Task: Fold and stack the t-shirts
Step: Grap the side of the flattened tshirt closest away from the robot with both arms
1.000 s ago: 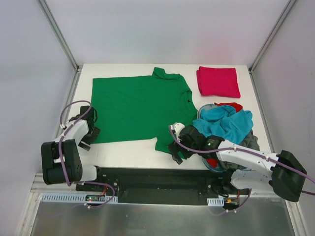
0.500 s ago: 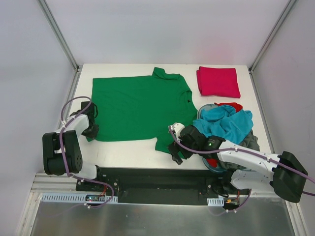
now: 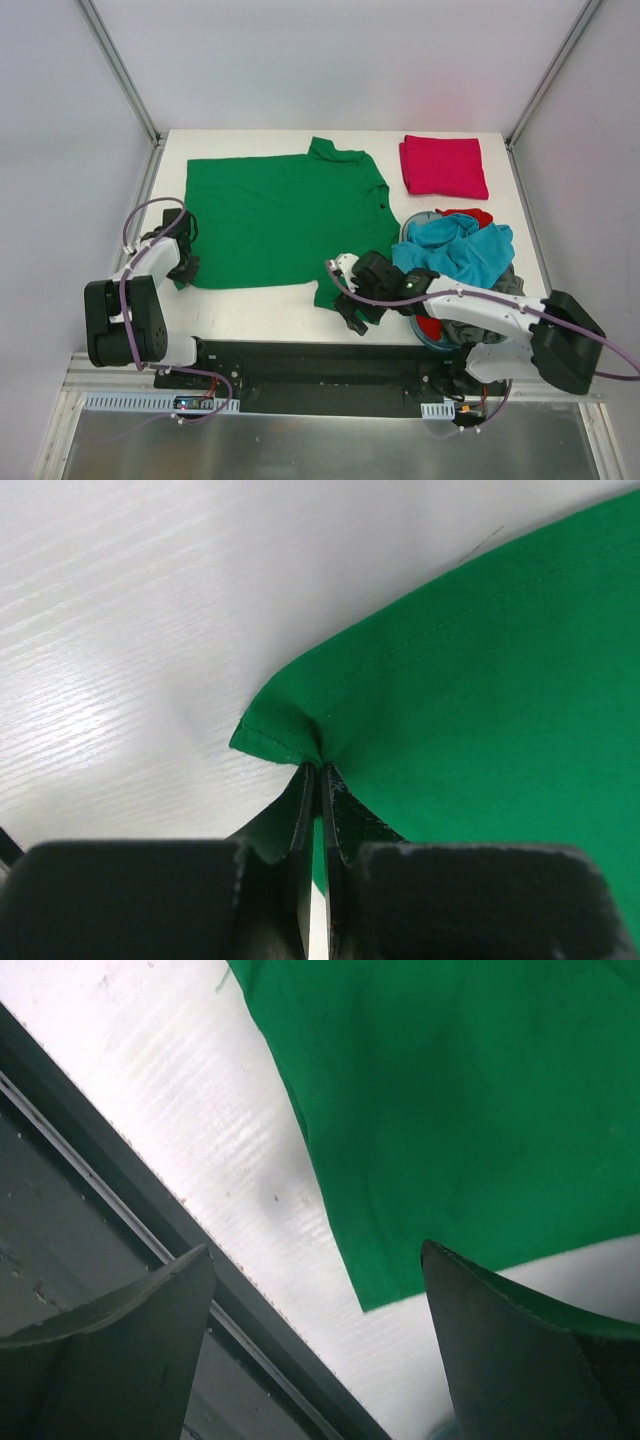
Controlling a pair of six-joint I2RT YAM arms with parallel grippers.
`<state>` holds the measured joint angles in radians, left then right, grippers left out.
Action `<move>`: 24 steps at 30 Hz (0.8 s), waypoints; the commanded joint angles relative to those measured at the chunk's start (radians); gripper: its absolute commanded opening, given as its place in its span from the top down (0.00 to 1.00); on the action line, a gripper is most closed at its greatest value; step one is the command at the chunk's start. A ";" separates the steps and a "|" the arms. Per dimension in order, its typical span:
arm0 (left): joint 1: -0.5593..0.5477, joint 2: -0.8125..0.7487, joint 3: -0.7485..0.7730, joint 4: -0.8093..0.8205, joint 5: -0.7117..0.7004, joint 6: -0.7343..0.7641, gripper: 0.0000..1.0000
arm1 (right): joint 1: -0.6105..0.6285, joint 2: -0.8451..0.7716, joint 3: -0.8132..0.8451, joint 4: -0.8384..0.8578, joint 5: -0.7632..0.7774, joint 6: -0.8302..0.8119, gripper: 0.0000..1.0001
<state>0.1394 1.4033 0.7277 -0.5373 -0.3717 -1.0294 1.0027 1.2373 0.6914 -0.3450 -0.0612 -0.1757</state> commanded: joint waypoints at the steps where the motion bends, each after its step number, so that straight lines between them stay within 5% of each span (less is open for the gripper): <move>1: 0.011 -0.081 -0.011 -0.036 -0.033 0.045 1.00 | 0.019 0.138 0.147 -0.066 0.009 -0.090 0.17; 8: 0.009 -0.098 -0.005 -0.036 -0.045 0.074 1.00 | 0.025 0.359 0.264 -0.126 0.031 -0.104 0.37; 14: 0.011 -0.089 -0.007 -0.038 -0.055 0.069 1.00 | 0.040 0.398 0.234 -0.172 0.038 -0.024 0.43; 24: 0.014 -0.176 -0.060 -0.065 -0.124 0.016 1.00 | 0.149 0.375 0.215 -0.184 -0.066 0.024 0.89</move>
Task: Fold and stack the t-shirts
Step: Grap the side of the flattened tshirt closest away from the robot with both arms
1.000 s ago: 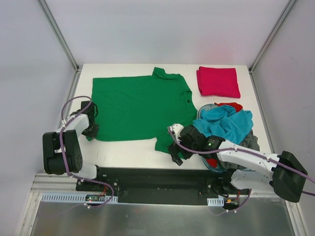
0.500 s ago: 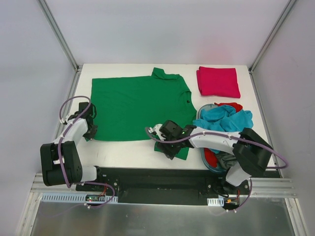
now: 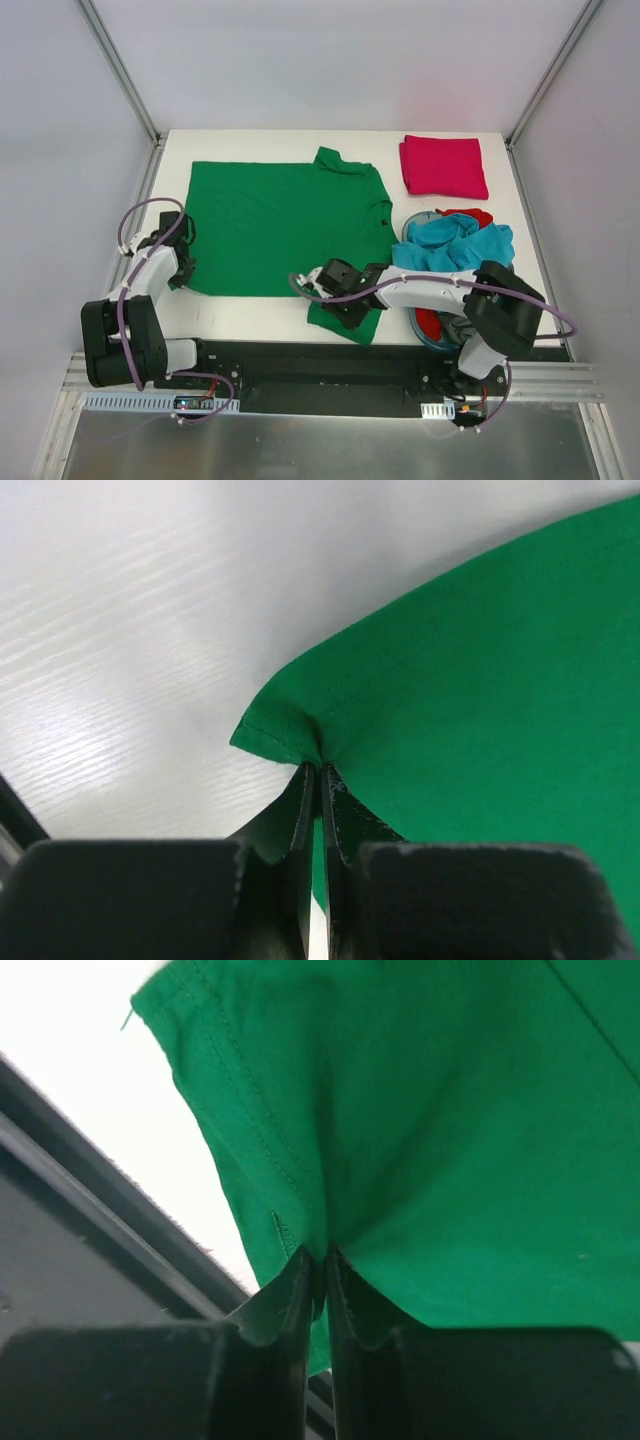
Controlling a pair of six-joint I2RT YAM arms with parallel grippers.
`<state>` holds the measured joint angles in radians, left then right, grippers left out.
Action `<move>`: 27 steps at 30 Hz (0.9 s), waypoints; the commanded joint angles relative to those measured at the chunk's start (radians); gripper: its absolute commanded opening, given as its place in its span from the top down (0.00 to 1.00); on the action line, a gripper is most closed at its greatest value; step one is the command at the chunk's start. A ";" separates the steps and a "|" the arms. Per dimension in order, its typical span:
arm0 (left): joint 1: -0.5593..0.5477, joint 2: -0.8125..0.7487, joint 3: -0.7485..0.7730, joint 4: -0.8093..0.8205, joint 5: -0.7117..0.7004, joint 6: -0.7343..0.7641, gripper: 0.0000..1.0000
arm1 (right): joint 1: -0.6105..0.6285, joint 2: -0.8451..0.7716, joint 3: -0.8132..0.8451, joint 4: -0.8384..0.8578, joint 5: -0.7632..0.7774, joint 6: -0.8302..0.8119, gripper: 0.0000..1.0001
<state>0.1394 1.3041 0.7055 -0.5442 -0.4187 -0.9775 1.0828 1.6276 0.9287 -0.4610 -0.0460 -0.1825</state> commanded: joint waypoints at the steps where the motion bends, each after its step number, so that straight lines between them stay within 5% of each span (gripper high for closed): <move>1: 0.017 -0.100 -0.052 -0.074 -0.087 -0.056 1.00 | 0.086 -0.035 -0.030 -0.068 -0.097 0.032 0.91; 4: 0.038 -0.185 -0.096 -0.105 -0.104 -0.098 1.00 | 0.132 -0.096 -0.042 -0.064 -0.173 0.032 0.99; 9: 0.052 -0.345 -0.161 -0.140 -0.126 -0.128 1.00 | 0.199 -0.153 -0.039 -0.064 -0.250 0.043 0.99; 15: 0.052 -0.457 -0.172 -0.148 -0.048 -0.121 1.00 | 0.207 -0.187 0.010 -0.138 -0.042 0.060 0.99; 27: 0.051 -0.206 0.040 -0.137 0.075 -0.135 1.00 | 0.063 -0.213 0.183 -0.269 0.273 -0.026 0.99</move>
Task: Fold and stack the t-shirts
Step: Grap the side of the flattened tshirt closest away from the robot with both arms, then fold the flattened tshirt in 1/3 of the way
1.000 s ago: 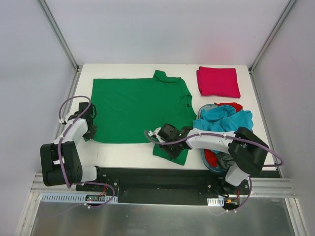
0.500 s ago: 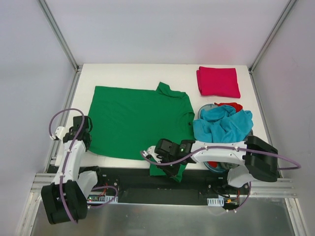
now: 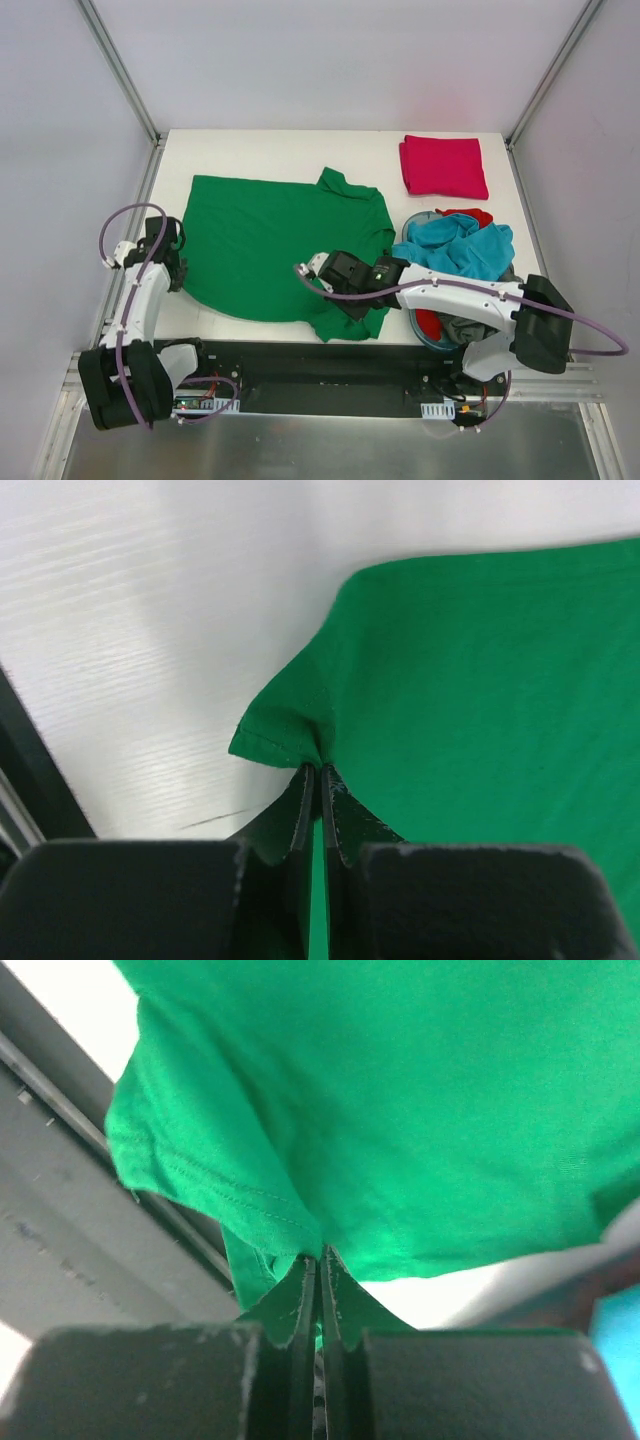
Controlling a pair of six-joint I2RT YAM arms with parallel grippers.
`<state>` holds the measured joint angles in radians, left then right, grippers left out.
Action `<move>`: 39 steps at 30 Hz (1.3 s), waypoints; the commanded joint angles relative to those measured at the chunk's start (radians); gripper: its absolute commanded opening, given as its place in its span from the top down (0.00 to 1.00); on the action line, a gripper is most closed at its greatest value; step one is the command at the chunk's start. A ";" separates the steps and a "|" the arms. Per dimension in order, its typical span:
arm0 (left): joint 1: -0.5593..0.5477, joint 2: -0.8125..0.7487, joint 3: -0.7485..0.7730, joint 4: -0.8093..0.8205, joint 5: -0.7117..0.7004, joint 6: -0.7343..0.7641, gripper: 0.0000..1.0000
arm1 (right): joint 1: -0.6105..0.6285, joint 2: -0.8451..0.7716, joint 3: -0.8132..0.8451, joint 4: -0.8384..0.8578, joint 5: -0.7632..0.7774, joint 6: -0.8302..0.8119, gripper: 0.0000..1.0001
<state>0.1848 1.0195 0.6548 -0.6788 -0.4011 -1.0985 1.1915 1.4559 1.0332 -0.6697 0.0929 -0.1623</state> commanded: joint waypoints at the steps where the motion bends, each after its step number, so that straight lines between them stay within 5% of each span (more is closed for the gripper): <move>1: 0.004 0.100 0.109 -0.001 0.068 -0.012 1.00 | -0.065 -0.037 0.091 -0.056 0.136 -0.055 0.99; 36: 0.002 0.620 0.520 0.047 0.122 0.069 1.00 | -0.447 0.418 0.559 -0.021 0.091 -0.215 0.99; 39: 0.002 0.649 0.548 0.045 0.107 0.092 0.67 | -0.474 0.500 0.637 -0.024 0.082 -0.207 0.92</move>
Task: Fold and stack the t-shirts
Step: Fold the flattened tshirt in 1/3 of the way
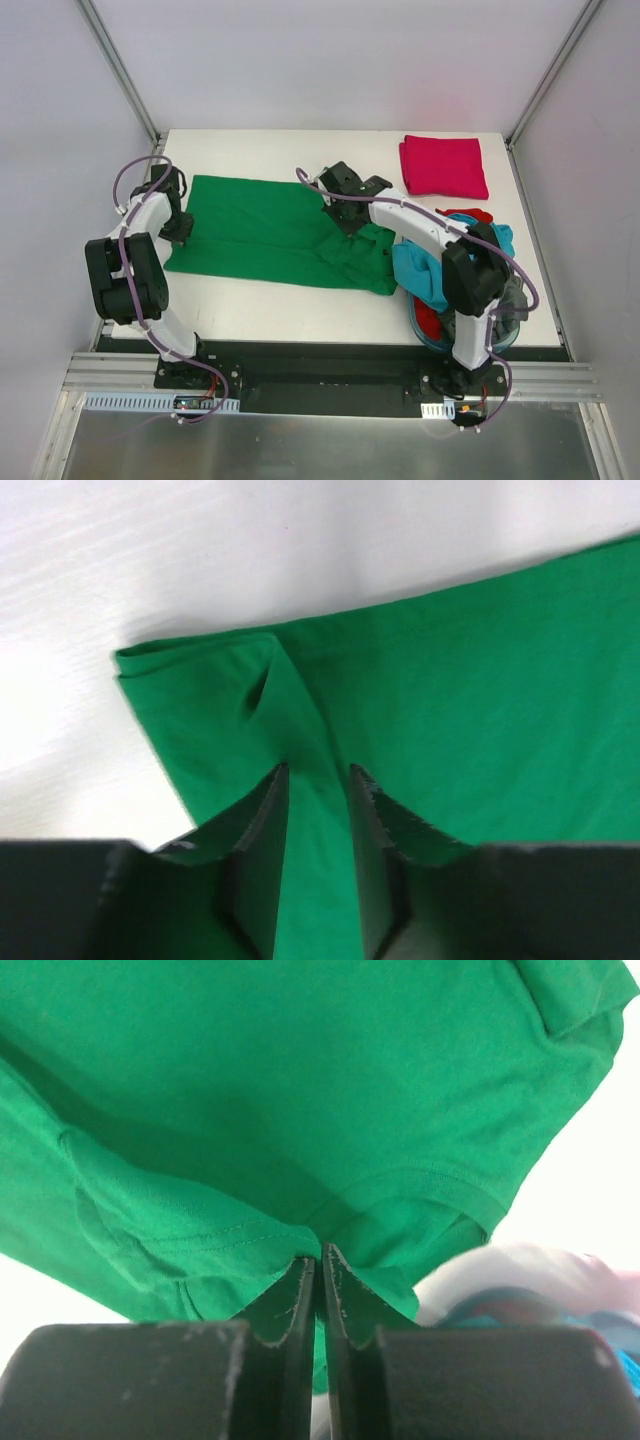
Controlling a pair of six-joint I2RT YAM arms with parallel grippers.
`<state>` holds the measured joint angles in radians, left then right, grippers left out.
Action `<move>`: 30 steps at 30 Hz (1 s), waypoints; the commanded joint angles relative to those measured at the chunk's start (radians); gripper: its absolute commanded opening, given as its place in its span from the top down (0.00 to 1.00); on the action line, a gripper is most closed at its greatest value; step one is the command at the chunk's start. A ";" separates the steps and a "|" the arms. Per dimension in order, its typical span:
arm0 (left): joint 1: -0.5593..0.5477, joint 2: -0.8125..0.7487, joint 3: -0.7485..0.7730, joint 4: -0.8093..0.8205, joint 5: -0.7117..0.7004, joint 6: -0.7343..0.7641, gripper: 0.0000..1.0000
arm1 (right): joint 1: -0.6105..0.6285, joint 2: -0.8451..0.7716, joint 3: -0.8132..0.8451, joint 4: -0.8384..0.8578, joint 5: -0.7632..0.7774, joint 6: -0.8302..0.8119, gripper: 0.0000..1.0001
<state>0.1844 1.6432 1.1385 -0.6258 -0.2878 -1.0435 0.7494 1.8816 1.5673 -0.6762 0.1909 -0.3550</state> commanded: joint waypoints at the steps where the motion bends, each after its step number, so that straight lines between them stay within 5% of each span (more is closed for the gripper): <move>1: 0.003 0.029 0.069 -0.011 -0.013 0.045 0.50 | -0.041 0.100 0.134 -0.022 -0.004 -0.010 0.87; 5: 0.003 -0.008 0.056 -0.012 -0.027 0.057 0.01 | -0.071 0.207 0.259 -0.037 0.074 -0.015 0.61; 6: 0.003 -0.025 0.053 -0.011 -0.022 0.066 0.01 | -0.079 0.229 0.304 -0.064 0.102 -0.004 0.44; 9: 0.001 -0.077 0.034 -0.009 0.030 0.121 0.01 | -0.084 0.212 0.324 -0.105 0.157 0.037 0.27; 12: -0.002 -0.117 -0.008 -0.002 0.099 0.187 0.01 | -0.081 0.081 0.158 -0.042 0.125 0.123 0.04; 20: -0.019 -0.129 -0.163 0.182 0.389 0.326 0.01 | -0.078 -0.239 -0.402 0.332 -0.344 0.496 0.04; 30: -0.019 -0.049 -0.164 0.182 0.337 0.341 0.01 | -0.071 -0.099 -0.372 0.420 -0.348 0.547 0.04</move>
<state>0.1696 1.5745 0.9752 -0.4545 0.0528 -0.7334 0.6769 1.7367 1.1297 -0.3222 -0.1455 0.1467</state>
